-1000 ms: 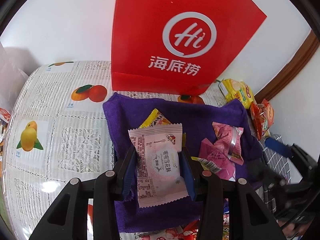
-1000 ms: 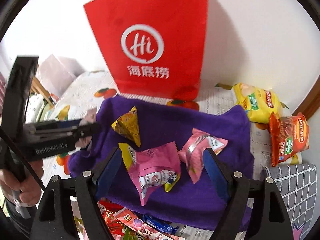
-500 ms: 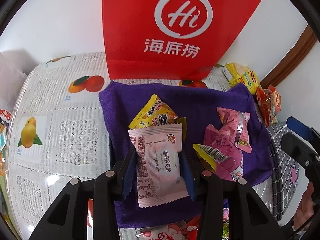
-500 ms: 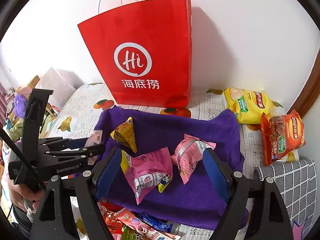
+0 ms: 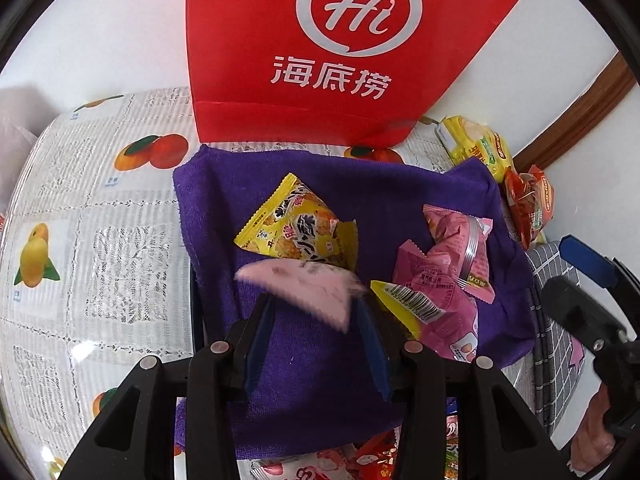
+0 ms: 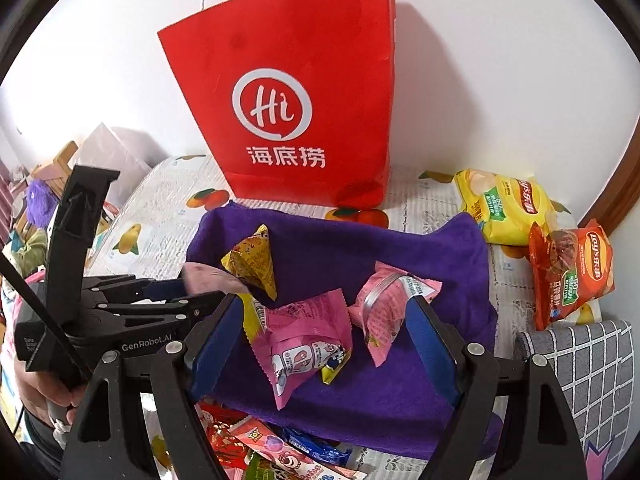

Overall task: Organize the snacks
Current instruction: 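Open the left tool to drop the white-pink pastry packet onto the towel, then move the left tool to the snack pile while the right grasps a green snack bag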

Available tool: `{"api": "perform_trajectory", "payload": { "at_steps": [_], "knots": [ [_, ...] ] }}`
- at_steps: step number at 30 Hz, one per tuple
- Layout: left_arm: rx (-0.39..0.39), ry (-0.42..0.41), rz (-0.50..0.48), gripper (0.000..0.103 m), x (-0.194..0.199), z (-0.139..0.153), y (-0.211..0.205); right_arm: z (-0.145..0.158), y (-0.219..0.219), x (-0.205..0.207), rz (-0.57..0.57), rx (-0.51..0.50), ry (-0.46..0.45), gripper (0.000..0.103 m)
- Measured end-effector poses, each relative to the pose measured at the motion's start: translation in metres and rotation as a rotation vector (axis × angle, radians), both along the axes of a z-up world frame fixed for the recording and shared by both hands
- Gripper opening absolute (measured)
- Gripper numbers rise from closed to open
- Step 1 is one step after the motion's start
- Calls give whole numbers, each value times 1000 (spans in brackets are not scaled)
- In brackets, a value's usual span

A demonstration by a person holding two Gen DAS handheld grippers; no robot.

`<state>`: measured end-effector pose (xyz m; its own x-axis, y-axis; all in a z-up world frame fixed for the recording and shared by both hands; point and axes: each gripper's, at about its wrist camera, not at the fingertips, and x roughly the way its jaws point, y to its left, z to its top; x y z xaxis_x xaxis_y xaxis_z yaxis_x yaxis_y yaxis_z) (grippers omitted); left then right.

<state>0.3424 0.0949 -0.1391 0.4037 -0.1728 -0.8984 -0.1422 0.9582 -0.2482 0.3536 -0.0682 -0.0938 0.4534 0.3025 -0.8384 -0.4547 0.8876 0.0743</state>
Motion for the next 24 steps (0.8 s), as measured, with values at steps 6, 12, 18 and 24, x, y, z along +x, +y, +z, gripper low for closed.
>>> {"api": "perform_trajectory", "payload": {
  "at_steps": [6, 12, 18, 24],
  "knots": [
    [-5, -27, 12, 58, -2, 11, 6, -1, 5, -2, 13, -4, -1, 82],
    [-11, -57, 10, 60, -6, 23, 7, 1, 7, -5, 17, -1, -6, 82],
    [-21, -71, 16, 60, -9, 30, 9, 4, 12, -8, 20, 3, -14, 82],
    [-26, -79, -1, 60, -12, 35, 5, 11, 3, -20, -16, 61, -15, 82]
  ]
}}
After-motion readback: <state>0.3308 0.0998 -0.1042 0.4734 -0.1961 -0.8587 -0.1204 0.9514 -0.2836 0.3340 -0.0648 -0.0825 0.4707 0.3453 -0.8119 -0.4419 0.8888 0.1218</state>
